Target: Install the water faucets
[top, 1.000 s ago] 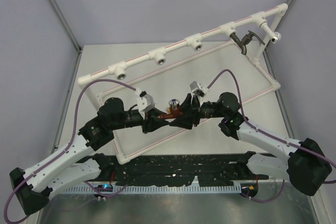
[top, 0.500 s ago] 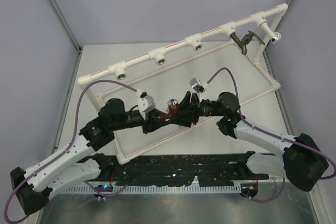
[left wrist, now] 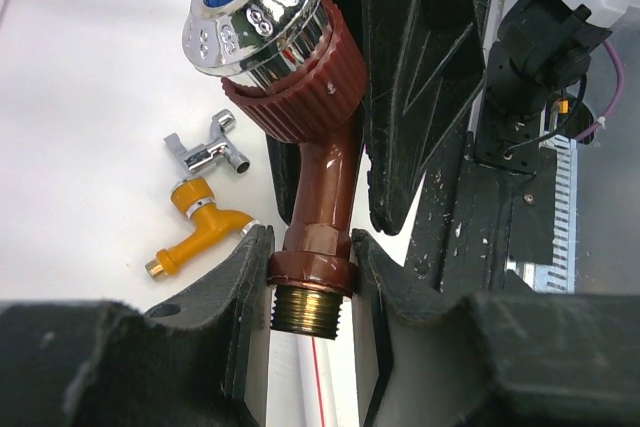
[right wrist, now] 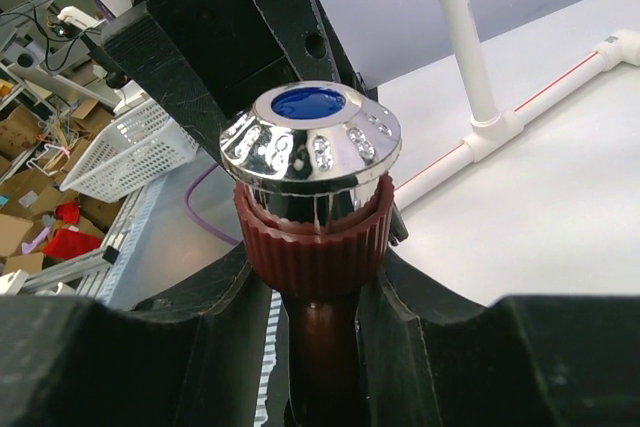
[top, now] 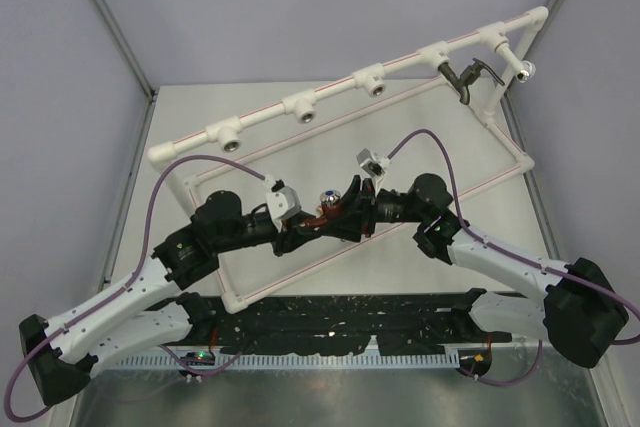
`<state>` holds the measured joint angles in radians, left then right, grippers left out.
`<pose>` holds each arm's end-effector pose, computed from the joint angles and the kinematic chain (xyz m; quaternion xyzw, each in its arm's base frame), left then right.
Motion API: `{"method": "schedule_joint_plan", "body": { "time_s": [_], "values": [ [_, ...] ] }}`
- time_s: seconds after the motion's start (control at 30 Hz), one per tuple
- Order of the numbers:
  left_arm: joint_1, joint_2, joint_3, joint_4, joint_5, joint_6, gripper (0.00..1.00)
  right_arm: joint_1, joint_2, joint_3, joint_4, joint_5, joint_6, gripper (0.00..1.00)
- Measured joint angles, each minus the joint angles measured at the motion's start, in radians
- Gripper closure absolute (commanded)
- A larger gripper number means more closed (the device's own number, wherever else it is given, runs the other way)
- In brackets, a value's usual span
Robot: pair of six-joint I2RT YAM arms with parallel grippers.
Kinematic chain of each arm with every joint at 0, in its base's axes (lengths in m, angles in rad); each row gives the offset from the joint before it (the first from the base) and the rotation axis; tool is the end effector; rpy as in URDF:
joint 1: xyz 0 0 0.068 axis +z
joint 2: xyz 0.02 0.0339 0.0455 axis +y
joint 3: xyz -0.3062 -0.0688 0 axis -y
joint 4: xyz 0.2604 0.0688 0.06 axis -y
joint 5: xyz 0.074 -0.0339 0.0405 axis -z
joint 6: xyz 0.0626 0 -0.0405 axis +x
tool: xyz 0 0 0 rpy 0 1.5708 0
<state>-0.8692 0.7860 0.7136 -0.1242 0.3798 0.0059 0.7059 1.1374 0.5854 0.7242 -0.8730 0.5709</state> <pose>0.1096 -0.1657 0.3453 0.4301 0.6369 -0.3931 0.5047 0.1646 0.2033 0.3255 -0.3622 0.5602 0.6318 0.3948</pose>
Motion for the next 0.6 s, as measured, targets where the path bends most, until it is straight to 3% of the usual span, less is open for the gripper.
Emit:
{"method": "schedule_joint_plan", "body": {
  "time_s": [0.17, 0.4, 0.47, 0.53, 0.6],
  "values": [
    [-0.011, 0.0, 0.0, -0.01, -0.022, 0.013, 1.0, 0.0, 0.0, 0.0, -0.002, 0.0, 0.002, 0.66],
    [-0.028, 0.0, 0.001, -0.016, -0.044, 0.013, 0.99, 0.001, -0.001, 0.0, -0.001, 0.004, 0.0, 0.95],
    [-0.029, 0.0, 0.001, -0.018, -0.048, 0.011, 0.86, 0.001, -0.001, 0.0, -0.003, 0.004, -0.005, 0.95],
    [-0.032, -0.004, 0.002, -0.023, -0.056, 0.007, 0.62, -0.001, -0.002, 0.0, -0.011, 0.004, -0.017, 0.95],
    [-0.034, -0.011, 0.002, -0.026, -0.075, 0.004, 0.45, -0.007, -0.011, 0.0, -0.035, 0.002, -0.036, 0.95]
  ]
}}
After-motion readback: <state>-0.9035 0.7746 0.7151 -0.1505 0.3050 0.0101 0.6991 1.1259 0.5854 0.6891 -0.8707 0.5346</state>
